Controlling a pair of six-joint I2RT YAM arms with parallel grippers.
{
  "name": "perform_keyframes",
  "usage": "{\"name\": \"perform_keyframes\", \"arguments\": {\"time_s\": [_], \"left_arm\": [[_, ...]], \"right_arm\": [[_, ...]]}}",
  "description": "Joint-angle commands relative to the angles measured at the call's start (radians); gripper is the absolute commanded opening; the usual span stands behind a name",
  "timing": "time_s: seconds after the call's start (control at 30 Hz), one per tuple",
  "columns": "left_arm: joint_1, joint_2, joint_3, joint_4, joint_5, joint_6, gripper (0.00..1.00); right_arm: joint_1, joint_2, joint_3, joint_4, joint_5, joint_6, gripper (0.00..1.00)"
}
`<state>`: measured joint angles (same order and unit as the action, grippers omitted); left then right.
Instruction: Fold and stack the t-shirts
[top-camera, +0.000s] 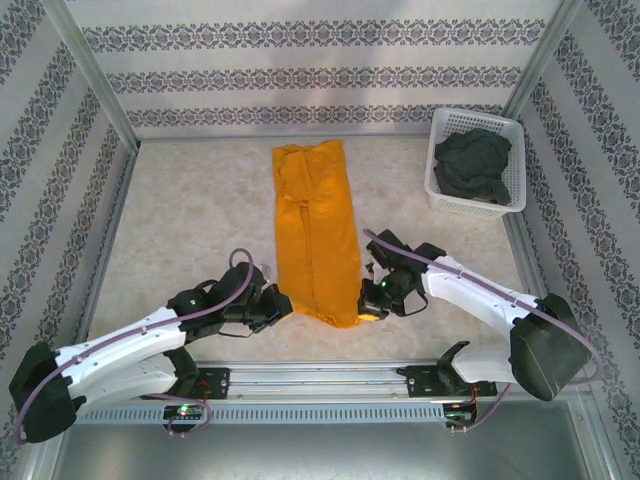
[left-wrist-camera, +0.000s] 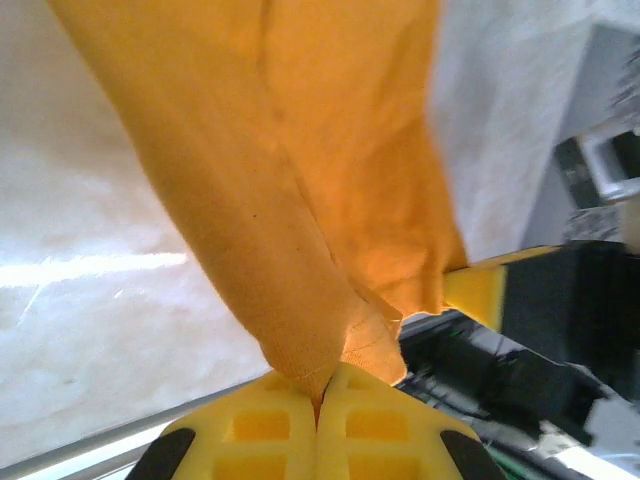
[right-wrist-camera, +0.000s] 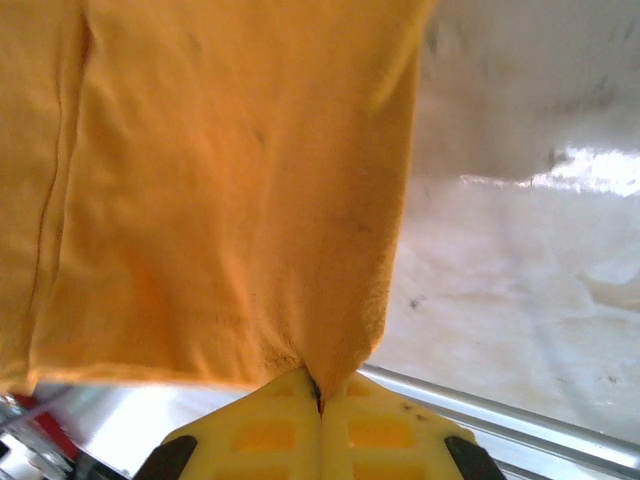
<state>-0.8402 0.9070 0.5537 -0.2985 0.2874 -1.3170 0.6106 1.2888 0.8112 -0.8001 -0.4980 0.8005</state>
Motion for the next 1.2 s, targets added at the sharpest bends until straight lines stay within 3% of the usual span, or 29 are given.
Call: {"name": "perform_keyframes", "arguments": {"time_s": [0.0, 0.2, 0.4, 0.6, 0.87, 0.9, 0.93, 1.0, 1.07, 1.17], "left_arm": [[0.074, 0.019, 0.068, -0.058, -0.134, 0.051, 0.00], [0.258, 0.240, 0.201, 0.077, -0.142, 0.182, 0.00], [0.462, 0.482, 0.264, 0.312, -0.050, 0.231, 0.00], [0.545, 0.710, 0.427, 0.384, 0.043, 0.272, 0.00], [0.593, 0.923, 0.562, 0.411, 0.127, 0.296, 0.00], [0.601, 0.947, 0.580, 0.410, 0.139, 0.300, 0.02], [0.605, 0.964, 0.595, 0.409, 0.144, 0.303, 0.10], [0.614, 0.980, 0.621, 0.388, 0.139, 0.319, 0.37], [0.615, 0.947, 0.614, 0.359, 0.114, 0.335, 0.54], [0.613, 0.843, 0.533, 0.324, 0.082, 0.315, 0.57]], "right_arm": [[-0.062, 0.009, 0.106, -0.010, 0.021, 0.028, 0.00], [-0.151, 0.186, 0.311, 0.063, 0.063, 0.015, 0.00], [-0.231, 0.405, 0.504, 0.165, 0.078, 0.023, 0.00], [-0.282, 0.597, 0.694, 0.171, 0.076, 0.001, 0.00], [-0.318, 0.820, 0.895, 0.169, 0.014, 0.003, 0.00], [-0.324, 0.856, 0.926, 0.170, 0.000, -0.002, 0.08], [-0.332, 0.882, 0.949, 0.169, -0.019, -0.010, 0.19], [-0.346, 0.930, 1.021, 0.112, -0.030, -0.043, 0.36], [-0.354, 0.911, 1.031, 0.103, -0.003, -0.074, 0.43], [-0.371, 0.813, 0.968, 0.102, 0.030, -0.094, 0.49]]}}
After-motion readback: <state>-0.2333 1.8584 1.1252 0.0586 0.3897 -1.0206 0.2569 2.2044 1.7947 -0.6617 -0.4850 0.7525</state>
